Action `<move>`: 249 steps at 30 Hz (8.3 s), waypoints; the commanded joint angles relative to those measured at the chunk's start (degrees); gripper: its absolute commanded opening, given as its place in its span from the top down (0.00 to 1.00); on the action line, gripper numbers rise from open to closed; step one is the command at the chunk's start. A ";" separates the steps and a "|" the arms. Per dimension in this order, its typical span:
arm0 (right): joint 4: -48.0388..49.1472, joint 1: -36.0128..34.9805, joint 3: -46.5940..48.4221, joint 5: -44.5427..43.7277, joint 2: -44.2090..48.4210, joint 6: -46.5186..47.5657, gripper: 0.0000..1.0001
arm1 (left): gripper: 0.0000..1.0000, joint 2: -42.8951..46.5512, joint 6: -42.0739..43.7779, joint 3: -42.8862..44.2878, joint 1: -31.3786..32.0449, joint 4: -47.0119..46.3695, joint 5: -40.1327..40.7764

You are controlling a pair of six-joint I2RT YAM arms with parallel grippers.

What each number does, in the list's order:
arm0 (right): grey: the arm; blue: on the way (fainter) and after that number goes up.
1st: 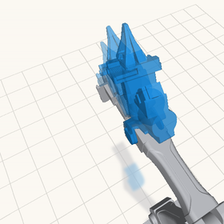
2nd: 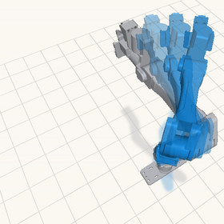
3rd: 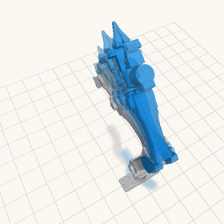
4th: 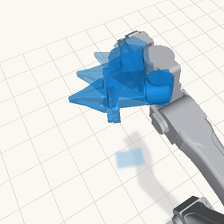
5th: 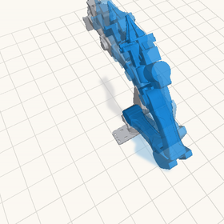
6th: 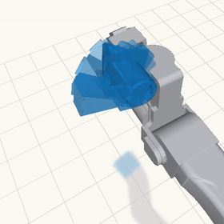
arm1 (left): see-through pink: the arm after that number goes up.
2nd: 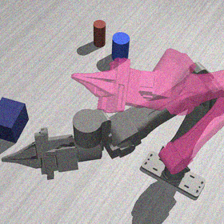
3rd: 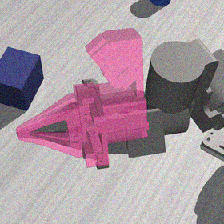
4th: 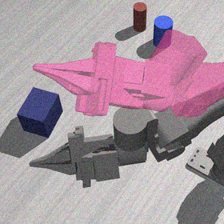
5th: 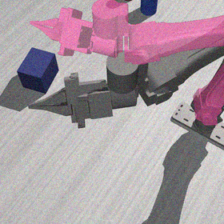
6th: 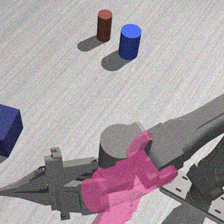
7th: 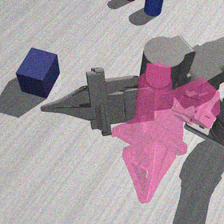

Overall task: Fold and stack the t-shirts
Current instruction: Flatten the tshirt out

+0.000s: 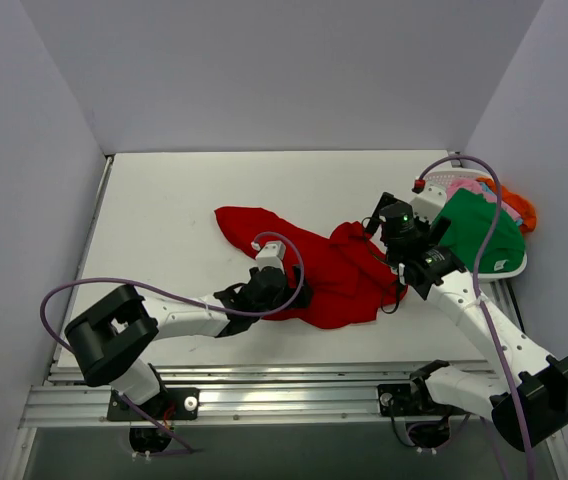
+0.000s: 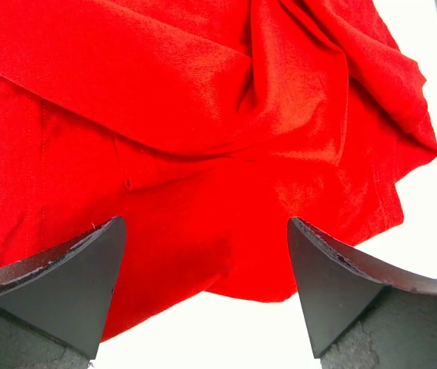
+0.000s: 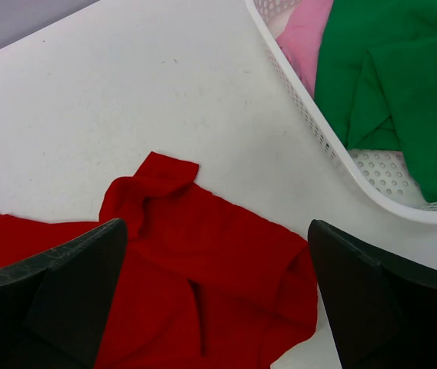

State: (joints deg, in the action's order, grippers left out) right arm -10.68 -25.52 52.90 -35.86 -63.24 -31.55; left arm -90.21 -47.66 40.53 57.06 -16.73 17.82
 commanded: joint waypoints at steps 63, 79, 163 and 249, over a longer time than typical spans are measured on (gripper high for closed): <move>1.62 0.29 -0.70 -0.88 -0.65 0.26 0.00 | 0.06 -9.18 -3.93 2.00 -2.04 -13.32 3.36; 1.89 0.29 -0.87 -0.97 -1.09 0.17 0.00 | 0.06 -11.30 -3.49 3.41 -2.65 -14.47 1.16; 2.06 0.29 -1.31 -0.97 -1.00 0.08 0.02 | 0.65 -5.85 -4.11 -1.25 -5.20 -11.66 1.86; 24.39 3.98 6.51 16.17 -41.08 -9.32 1.00 | 0.98 16.39 3.54 -8.10 -14.25 -4.54 -3.50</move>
State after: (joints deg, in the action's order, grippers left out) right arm 13.19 -22.04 57.82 -19.53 -103.53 -40.77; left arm -73.41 -44.71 32.47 43.07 -19.53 14.52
